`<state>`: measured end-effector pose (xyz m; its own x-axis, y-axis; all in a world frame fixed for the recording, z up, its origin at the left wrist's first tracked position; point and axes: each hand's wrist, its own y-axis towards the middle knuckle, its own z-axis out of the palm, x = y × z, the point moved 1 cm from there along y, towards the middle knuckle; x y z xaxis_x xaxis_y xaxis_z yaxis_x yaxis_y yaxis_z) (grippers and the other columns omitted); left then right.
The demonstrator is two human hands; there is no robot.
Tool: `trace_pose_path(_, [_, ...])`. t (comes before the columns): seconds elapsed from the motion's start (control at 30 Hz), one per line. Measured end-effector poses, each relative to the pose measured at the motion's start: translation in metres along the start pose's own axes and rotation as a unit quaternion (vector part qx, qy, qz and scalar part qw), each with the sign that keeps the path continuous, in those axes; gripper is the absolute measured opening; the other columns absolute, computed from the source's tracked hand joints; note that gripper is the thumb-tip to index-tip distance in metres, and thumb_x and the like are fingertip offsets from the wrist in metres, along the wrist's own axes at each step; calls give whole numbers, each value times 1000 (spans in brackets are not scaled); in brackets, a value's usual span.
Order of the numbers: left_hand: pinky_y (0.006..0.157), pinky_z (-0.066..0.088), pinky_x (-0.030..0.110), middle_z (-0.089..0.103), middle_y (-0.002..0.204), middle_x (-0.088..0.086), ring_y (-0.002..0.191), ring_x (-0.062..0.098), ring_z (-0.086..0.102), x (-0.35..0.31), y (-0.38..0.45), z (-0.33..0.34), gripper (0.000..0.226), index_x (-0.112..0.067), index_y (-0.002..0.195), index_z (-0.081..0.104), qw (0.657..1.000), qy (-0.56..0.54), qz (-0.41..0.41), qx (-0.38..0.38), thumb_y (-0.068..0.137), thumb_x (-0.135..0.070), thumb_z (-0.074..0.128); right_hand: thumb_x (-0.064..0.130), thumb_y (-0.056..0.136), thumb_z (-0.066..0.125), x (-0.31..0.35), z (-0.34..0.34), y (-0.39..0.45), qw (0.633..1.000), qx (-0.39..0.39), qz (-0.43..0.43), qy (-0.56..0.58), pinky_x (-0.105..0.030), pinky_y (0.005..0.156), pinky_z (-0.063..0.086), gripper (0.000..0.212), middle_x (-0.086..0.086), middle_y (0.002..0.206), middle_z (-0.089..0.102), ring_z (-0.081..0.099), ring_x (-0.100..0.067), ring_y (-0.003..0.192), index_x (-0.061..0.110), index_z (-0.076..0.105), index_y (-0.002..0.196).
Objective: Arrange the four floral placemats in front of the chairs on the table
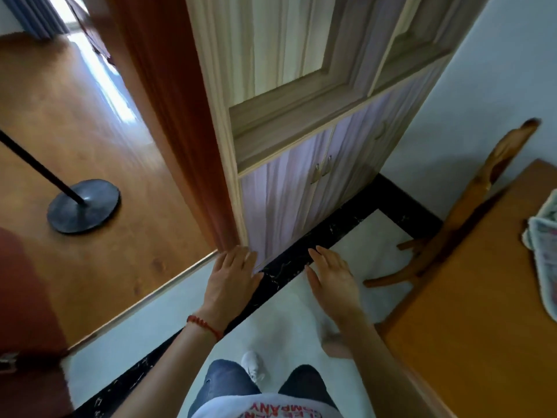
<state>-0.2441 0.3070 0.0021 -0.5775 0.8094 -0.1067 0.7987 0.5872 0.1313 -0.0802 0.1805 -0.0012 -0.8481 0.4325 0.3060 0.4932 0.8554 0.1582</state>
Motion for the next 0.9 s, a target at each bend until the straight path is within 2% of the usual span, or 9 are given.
trace_pose_path(0.07, [86, 51, 35, 69, 102, 10, 95, 27, 65, -3, 19, 8, 47, -8, 102, 66, 999, -12, 40, 8, 83, -37, 34, 33, 87, 36, -8, -3, 1, 999, 1, 33, 4, -41, 82, 53, 45, -14, 113, 65, 63, -30, 100, 6, 62, 113])
trace_pose_path(0.13, [90, 41, 36, 68, 101, 11, 98, 27, 62, -11, 37, 15, 44, -9, 107, 60, 997, -24, 73, -2, 84, -36, 34, 33, 88, 36, -20, -7, -1, 998, -9, 65, -2, -41, 83, 52, 45, -15, 113, 65, 63, -30, 100, 6, 62, 113])
trace_pose_path(0.23, [86, 34, 35, 66, 100, 13, 98, 24, 48, -32, 67, 25, 38, -9, 110, 50, 990, -61, 121, -23, 84, -34, 39, 31, 86, 39, -42, -17, -5, 993, -28, 112, -25, -37, 78, 53, 42, -13, 107, 66, 65, -28, 95, 7, 63, 110])
trace_pose_path(0.3, [86, 35, 34, 65, 102, 11, 98, 23, 48, -51, 85, 30, 39, -8, 110, 54, 986, -70, 149, -20, 85, -35, 40, 31, 85, 39, -58, -24, -6, 989, -35, 138, -36, -36, 75, 54, 41, -11, 106, 67, 65, -27, 93, 8, 64, 108])
trace_pose_path(0.4, [84, 40, 35, 65, 105, 11, 96, 26, 59, -79, 112, 37, 44, -6, 108, 62, 982, -52, 183, 13, 85, -37, 39, 32, 86, 39, -88, -35, -6, 982, -38, 179, -46, -37, 77, 54, 41, -12, 108, 66, 64, -28, 96, 9, 63, 109])
trace_pose_path(0.57, [84, 50, 36, 66, 109, 12, 99, 28, 63, -130, 158, 41, 46, -6, 110, 63, 972, -54, 225, 48, 83, -36, 41, 32, 87, 38, -134, -54, -3, 972, -42, 225, -58, -38, 80, 53, 40, -10, 111, 65, 63, -27, 99, 11, 61, 112])
trace_pose_path(0.8, [82, 52, 38, 66, 109, 15, 99, 30, 63, -175, 212, 40, 49, -5, 109, 64, 960, -55, 266, 69, 85, -38, 37, 33, 87, 36, -176, -78, 10, 957, -64, 274, -65, -39, 79, 53, 41, -11, 111, 65, 62, -29, 101, 10, 62, 110])
trace_pose_path(0.9, [83, 52, 42, 65, 111, 16, 101, 32, 62, -186, 237, 43, 59, -4, 110, 63, 952, -55, 290, 83, 94, -45, 23, 33, 87, 37, -189, -82, 22, 953, -68, 287, -65, -40, 79, 53, 42, -11, 113, 64, 62, -29, 103, 9, 62, 111])
